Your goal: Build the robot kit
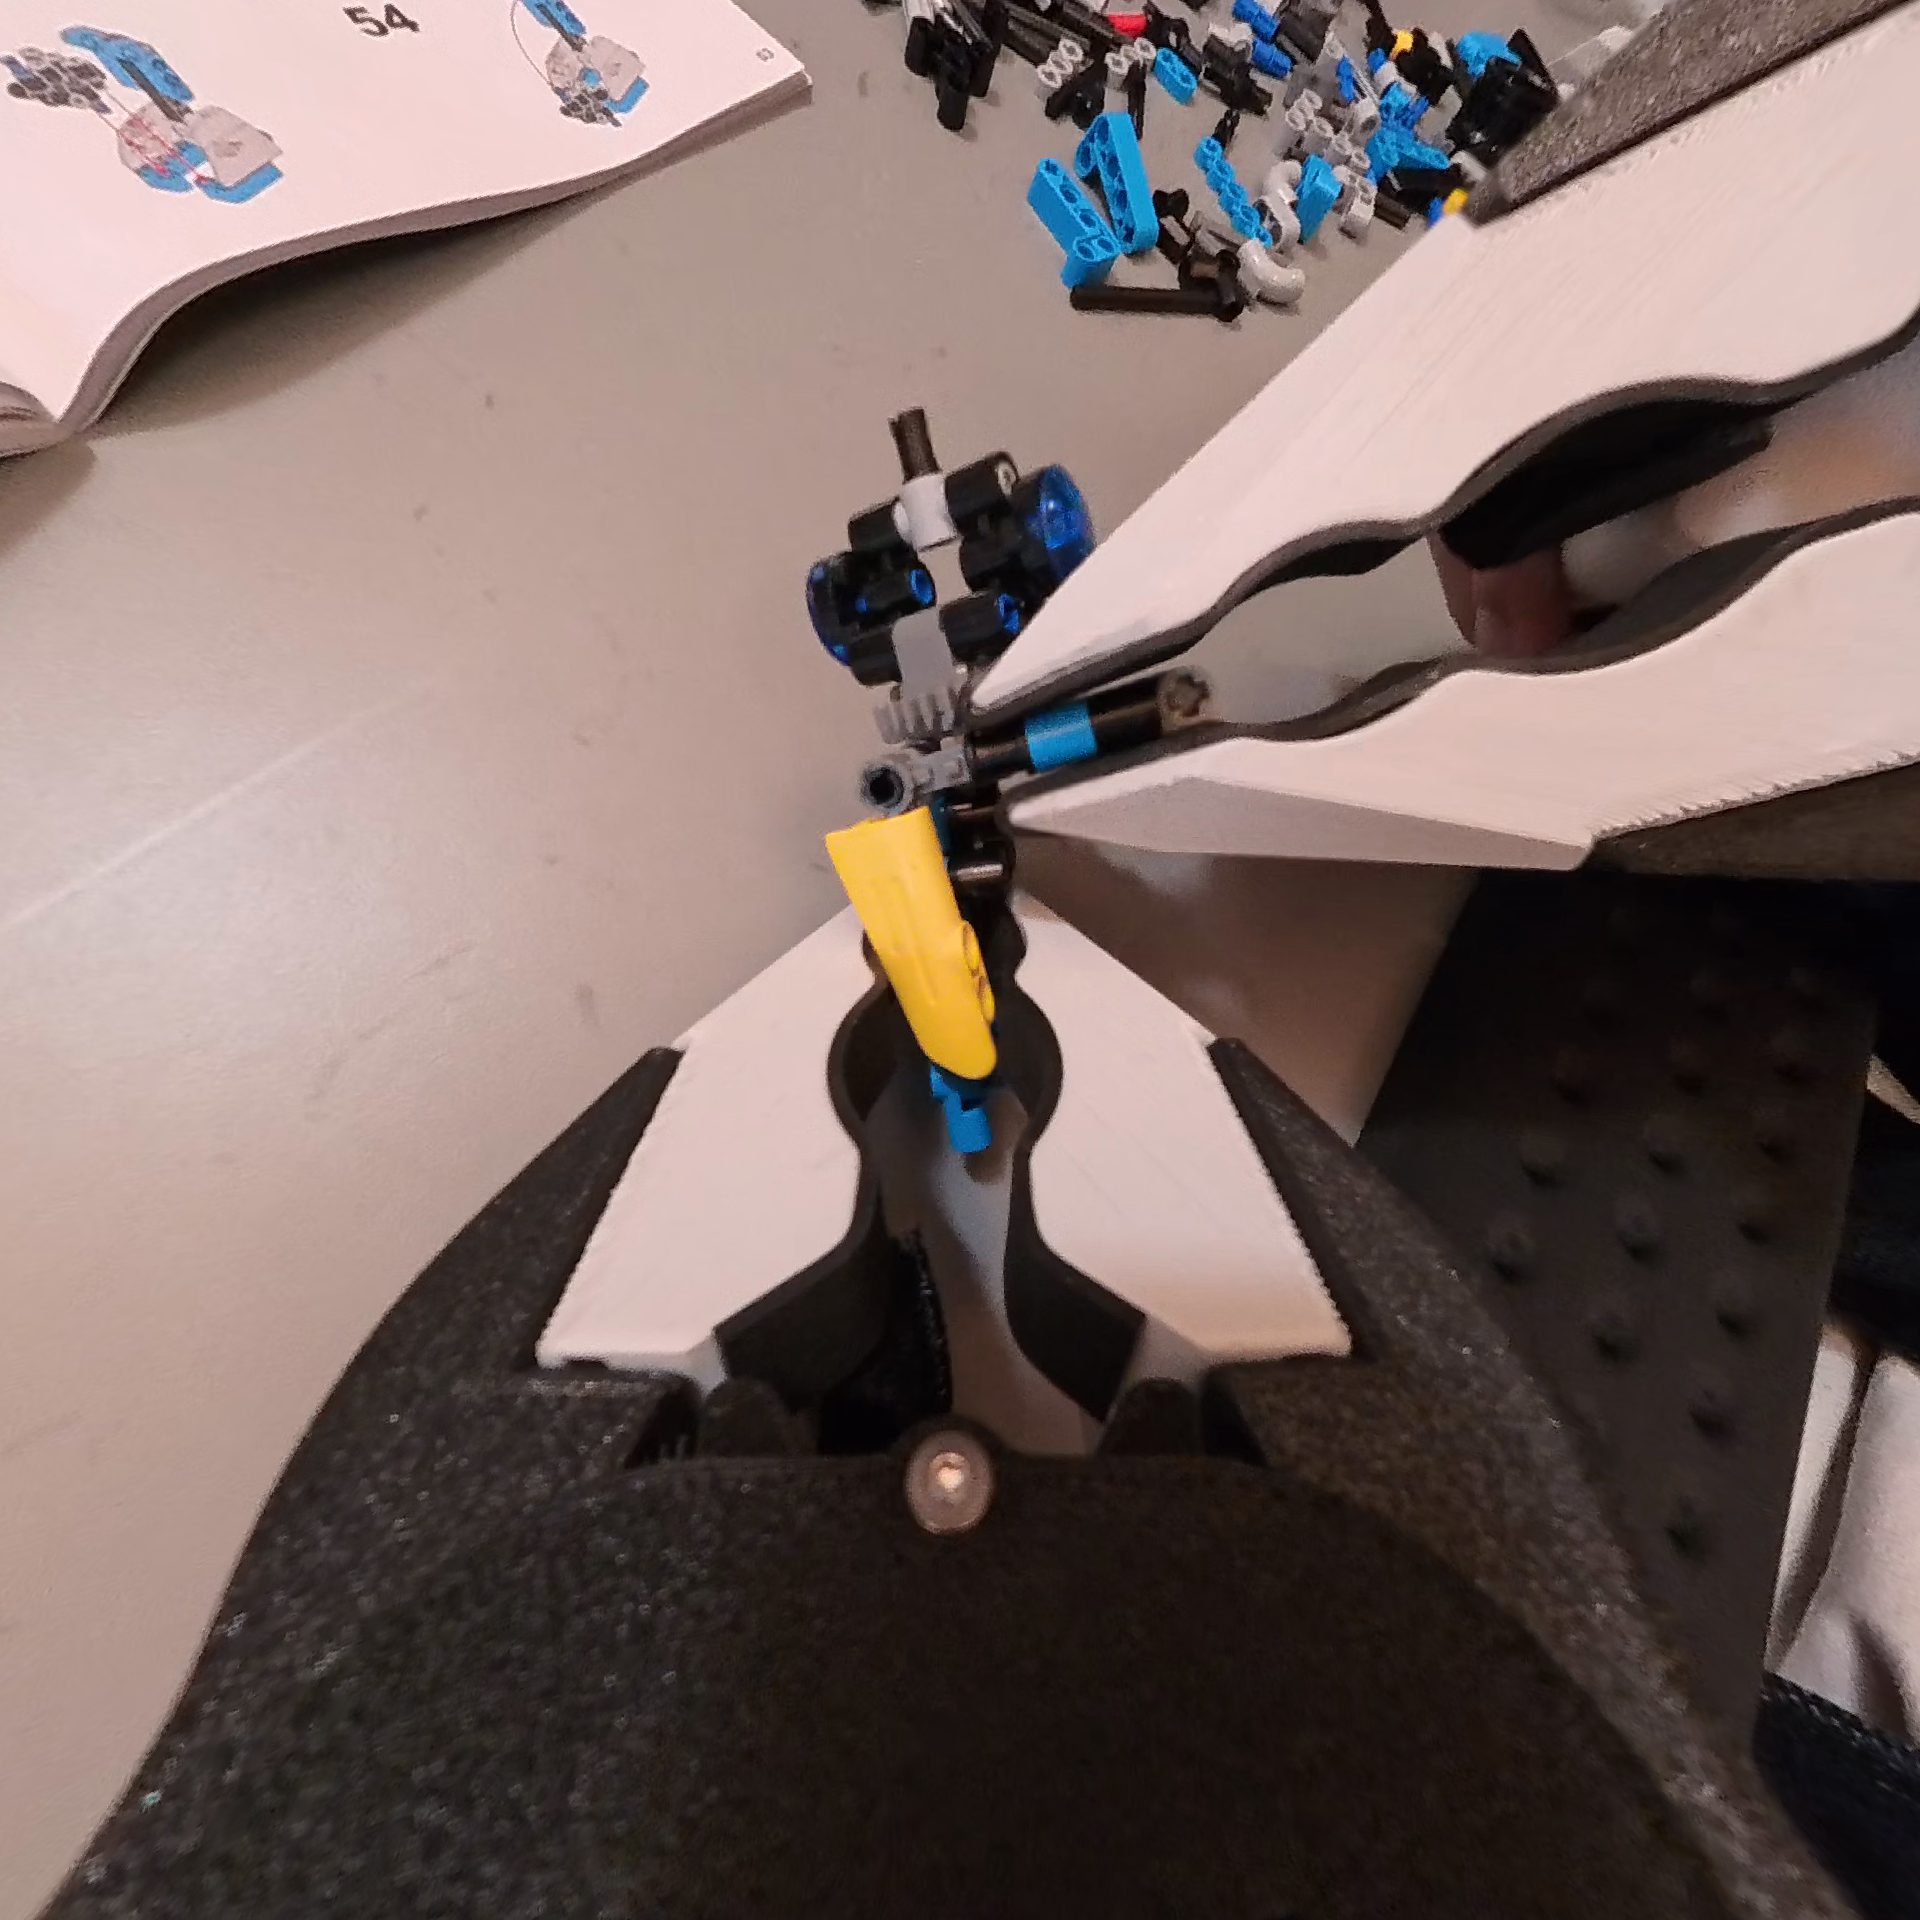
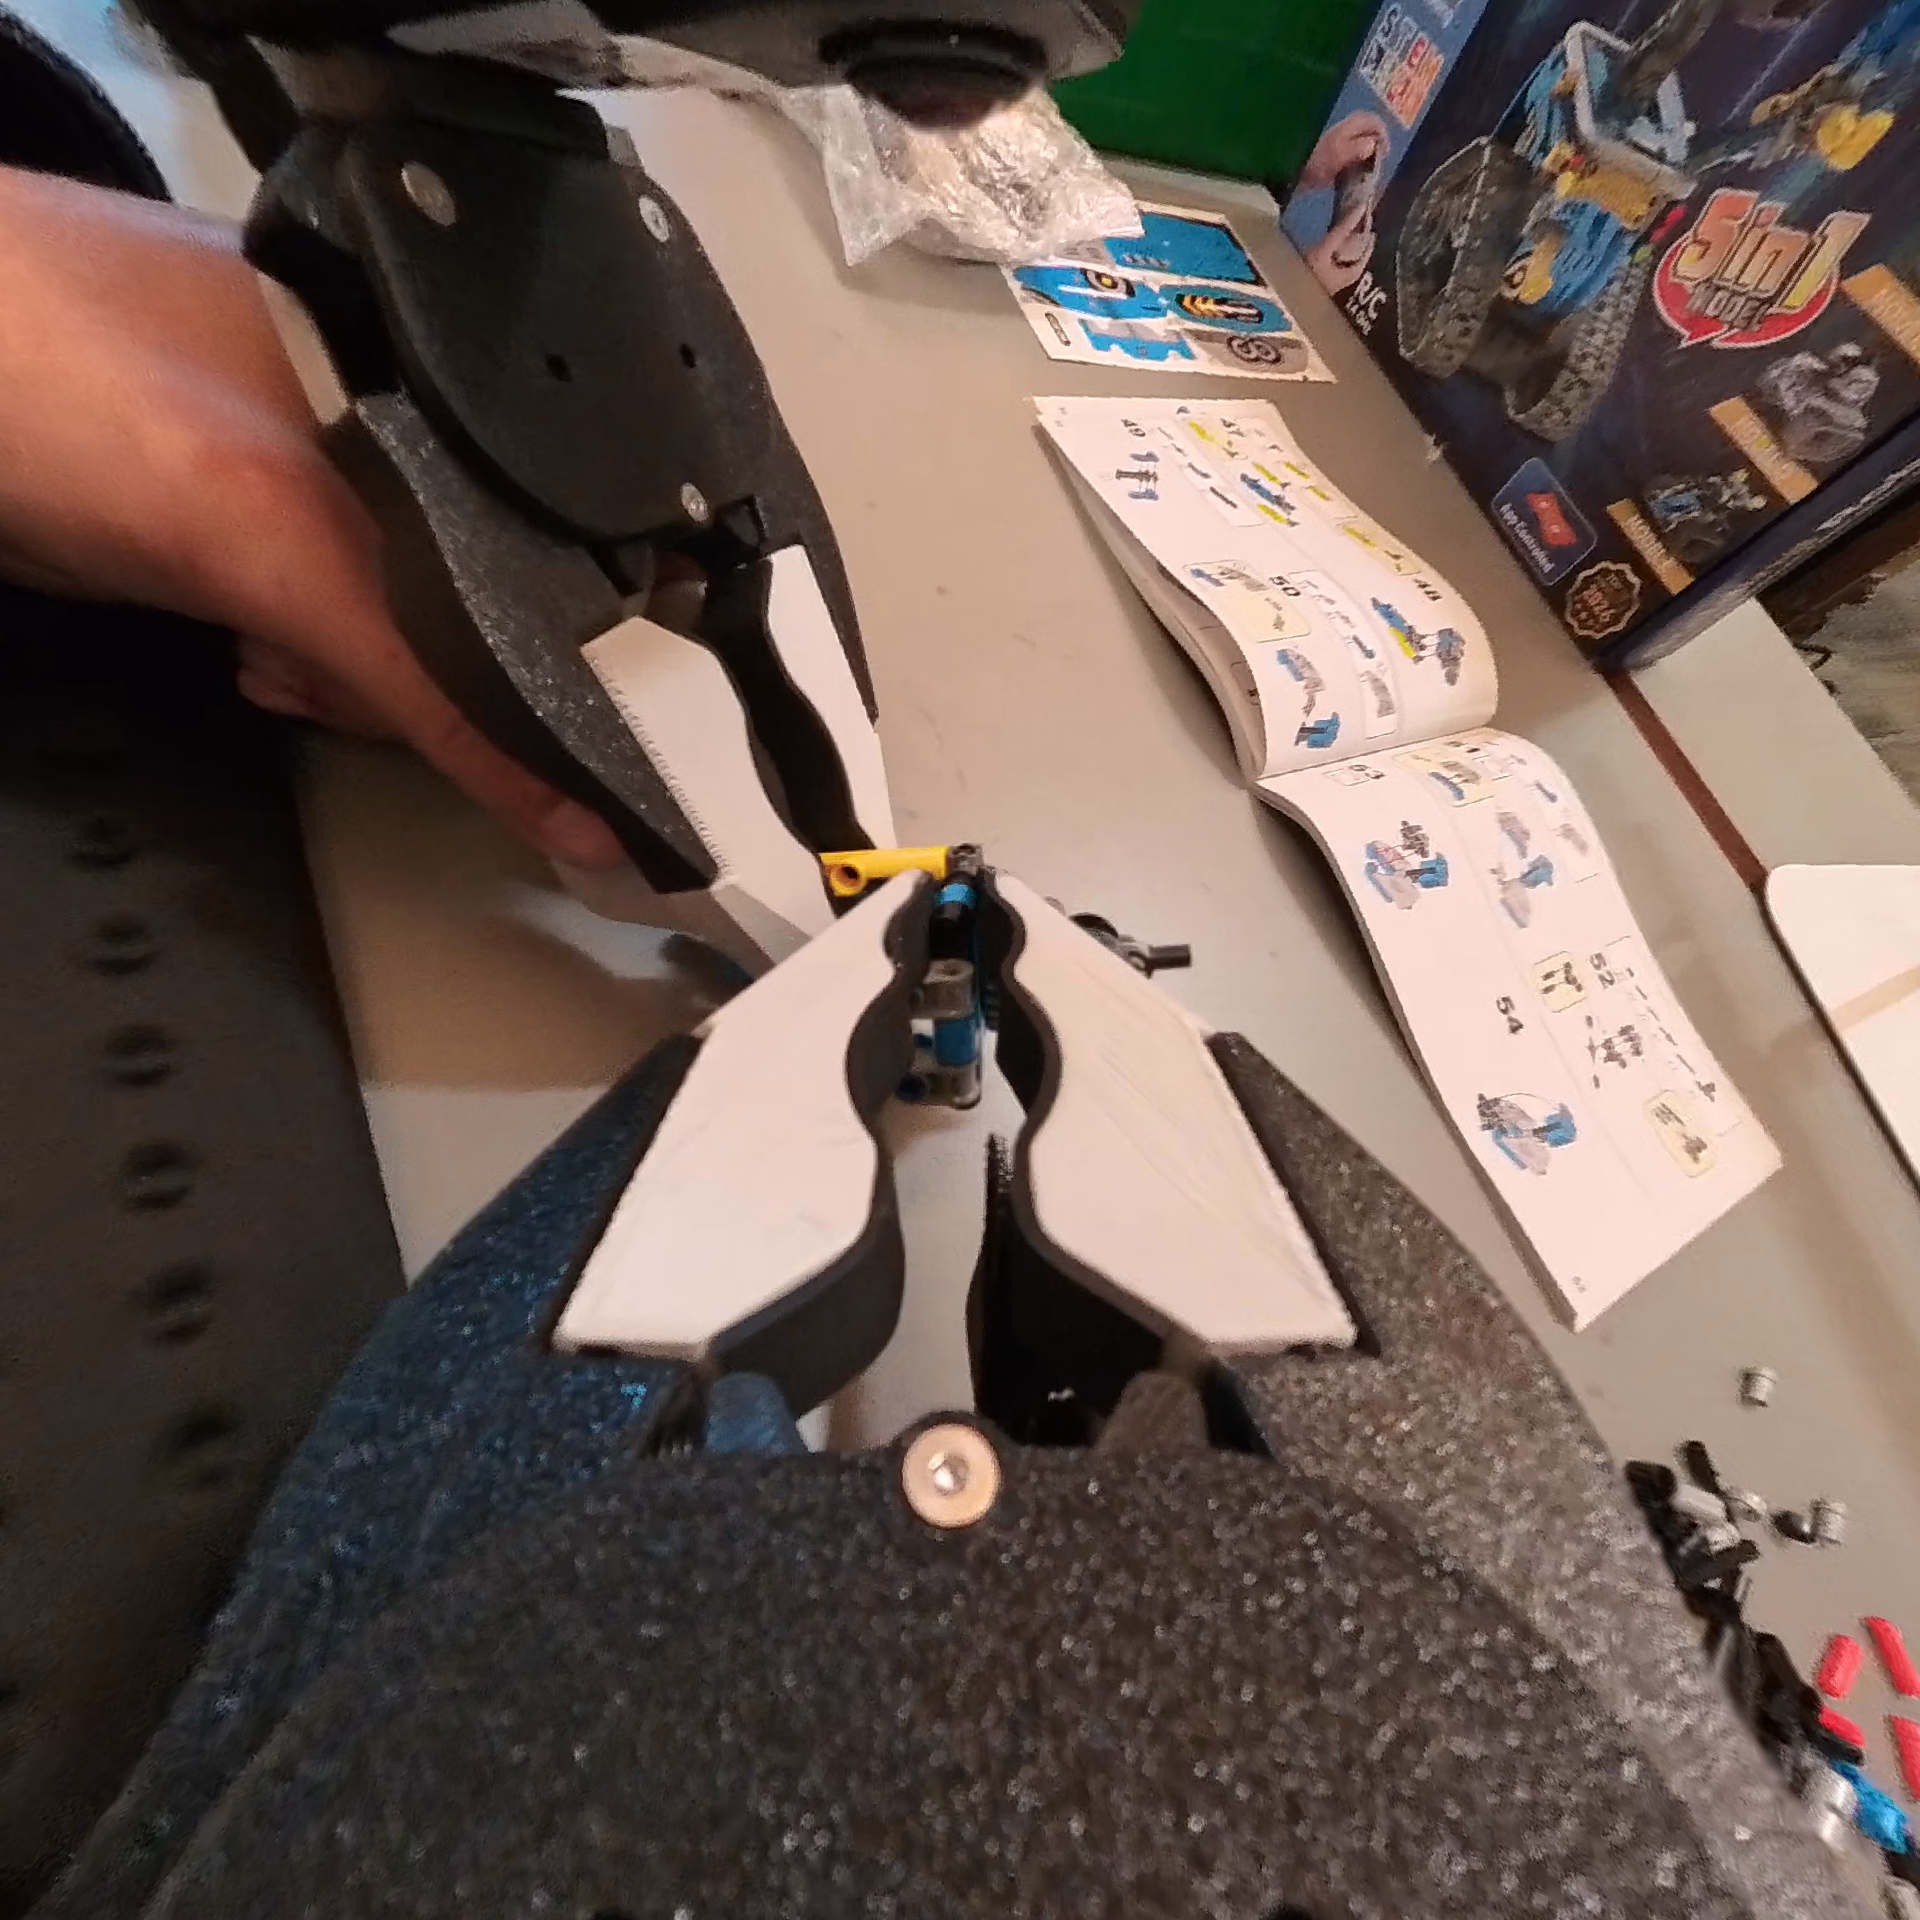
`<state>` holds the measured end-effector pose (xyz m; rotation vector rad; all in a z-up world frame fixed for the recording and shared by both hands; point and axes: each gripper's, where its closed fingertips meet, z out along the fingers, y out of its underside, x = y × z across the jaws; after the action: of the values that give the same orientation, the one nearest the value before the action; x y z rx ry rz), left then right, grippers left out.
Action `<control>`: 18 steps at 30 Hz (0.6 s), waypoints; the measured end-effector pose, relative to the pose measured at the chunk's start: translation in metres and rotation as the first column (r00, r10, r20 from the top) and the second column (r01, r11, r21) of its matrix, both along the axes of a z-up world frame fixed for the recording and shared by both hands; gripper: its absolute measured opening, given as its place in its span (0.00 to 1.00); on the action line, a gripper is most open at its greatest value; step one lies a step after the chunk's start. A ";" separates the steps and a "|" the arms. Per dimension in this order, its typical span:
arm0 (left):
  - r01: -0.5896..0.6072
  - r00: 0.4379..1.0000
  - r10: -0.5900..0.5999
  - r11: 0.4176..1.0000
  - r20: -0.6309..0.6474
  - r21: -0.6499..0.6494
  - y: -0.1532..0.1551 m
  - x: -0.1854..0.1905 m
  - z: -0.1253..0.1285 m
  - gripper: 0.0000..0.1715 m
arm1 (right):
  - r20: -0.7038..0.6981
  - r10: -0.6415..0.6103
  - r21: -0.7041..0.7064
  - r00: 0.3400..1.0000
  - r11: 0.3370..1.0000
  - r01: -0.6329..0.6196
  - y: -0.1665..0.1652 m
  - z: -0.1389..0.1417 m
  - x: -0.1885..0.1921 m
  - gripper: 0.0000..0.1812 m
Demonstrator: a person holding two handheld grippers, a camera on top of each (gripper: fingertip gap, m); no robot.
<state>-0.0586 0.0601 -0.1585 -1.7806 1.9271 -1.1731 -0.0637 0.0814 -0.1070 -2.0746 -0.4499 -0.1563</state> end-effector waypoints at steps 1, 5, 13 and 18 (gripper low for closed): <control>-0.001 1.000 0.001 1.000 -0.002 -0.008 0.000 0.000 0.000 0.07 | 0.004 -0.003 -0.009 1.000 1.000 0.003 0.000 0.000 0.001 0.04; -0.013 1.000 0.013 0.998 -0.011 -0.056 0.001 0.000 0.001 0.07 | -0.041 -0.031 -0.006 0.999 1.000 0.030 0.002 -0.002 0.008 0.04; -0.022 1.000 0.021 0.997 -0.005 -0.080 0.001 0.003 0.003 0.13 | -0.042 -0.017 -0.011 0.999 1.000 0.017 0.001 -0.003 0.006 0.03; -0.032 0.998 0.034 0.998 0.045 -0.062 0.002 0.007 0.011 0.10 | -0.032 -0.040 0.008 0.999 0.999 0.041 0.003 0.000 0.009 0.03</control>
<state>-0.0516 0.0625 -0.1470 -1.7929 1.8482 -1.2636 -0.0543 0.0849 -0.1069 -2.0754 -0.3869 -0.1483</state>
